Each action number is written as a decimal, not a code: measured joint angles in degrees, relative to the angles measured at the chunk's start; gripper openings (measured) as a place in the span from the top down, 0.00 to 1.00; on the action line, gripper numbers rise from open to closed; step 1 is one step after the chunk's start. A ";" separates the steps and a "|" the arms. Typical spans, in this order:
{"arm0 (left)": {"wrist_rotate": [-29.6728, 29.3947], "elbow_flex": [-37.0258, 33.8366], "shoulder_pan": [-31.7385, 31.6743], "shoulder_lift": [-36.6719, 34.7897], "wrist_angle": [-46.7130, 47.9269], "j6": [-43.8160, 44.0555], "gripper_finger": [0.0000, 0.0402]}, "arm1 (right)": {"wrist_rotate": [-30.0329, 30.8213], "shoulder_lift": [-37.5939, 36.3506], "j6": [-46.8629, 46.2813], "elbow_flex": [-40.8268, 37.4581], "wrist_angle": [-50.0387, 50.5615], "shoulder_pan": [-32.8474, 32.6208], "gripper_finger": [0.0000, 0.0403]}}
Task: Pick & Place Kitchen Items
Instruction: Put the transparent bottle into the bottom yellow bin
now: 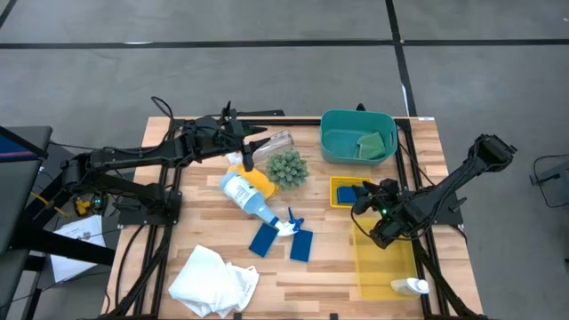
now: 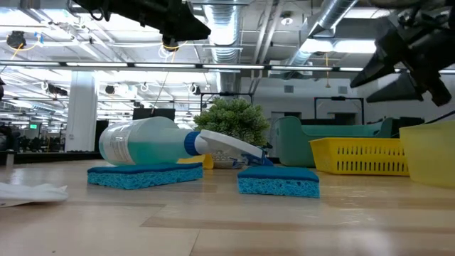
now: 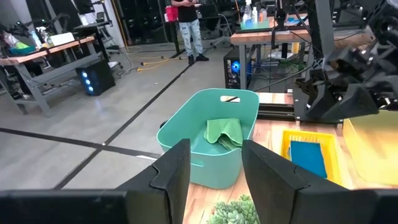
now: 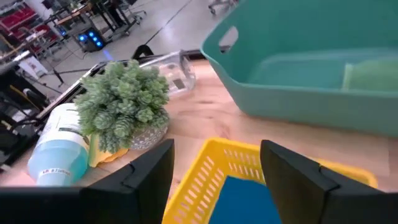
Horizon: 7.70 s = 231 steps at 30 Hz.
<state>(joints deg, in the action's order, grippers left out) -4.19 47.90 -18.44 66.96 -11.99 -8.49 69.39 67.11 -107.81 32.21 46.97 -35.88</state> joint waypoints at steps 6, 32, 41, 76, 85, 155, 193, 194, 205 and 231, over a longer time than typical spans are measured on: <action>-0.02 0.00 0.00 0.00 0.03 -0.09 0.65 | 3.69 0.00 10.37 4.03 0.29 -0.26 0.43; -0.05 0.04 9.57 0.00 20.24 -9.27 0.65 | 4.61 -0.11 36.23 13.63 0.93 -1.12 0.44; -8.20 0.04 14.27 0.00 23.01 -7.45 0.65 | 5.11 -2.60 40.57 13.68 0.56 -0.22 0.44; -16.44 0.02 -0.61 15.13 32.42 0.97 0.63 | 4.08 -6.88 46.96 13.70 -2.44 -2.36 0.44; -7.22 0.02 -9.59 15.15 34.34 -0.41 0.56 | 3.93 -6.88 46.95 13.69 -2.35 -2.36 0.44; -40.77 1.62 -5.56 12.80 37.74 -37.59 0.67 | 2.55 -6.86 48.39 13.66 -2.54 -2.21 0.44; -56.98 15.98 0.69 5.94 90.39 -56.89 0.67 | 2.64 -6.91 49.33 13.66 -2.66 -2.25 0.44; -57.39 15.98 0.60 6.43 90.33 -56.68 0.67 | 2.64 -6.91 49.35 13.66 -2.66 -2.25 0.44; -58.36 16.02 -1.95 10.87 90.77 -56.46 0.67 | 2.64 -6.91 49.35 13.66 -2.61 -2.25 0.44; -59.84 16.02 -3.72 15.91 92.52 -52.63 0.62 | 2.64 -6.88 49.77 13.66 -2.48 -2.25 0.44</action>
<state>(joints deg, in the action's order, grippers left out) -64.03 63.92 -22.15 82.87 80.53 -61.13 72.03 60.23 -58.04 45.87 44.49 -38.13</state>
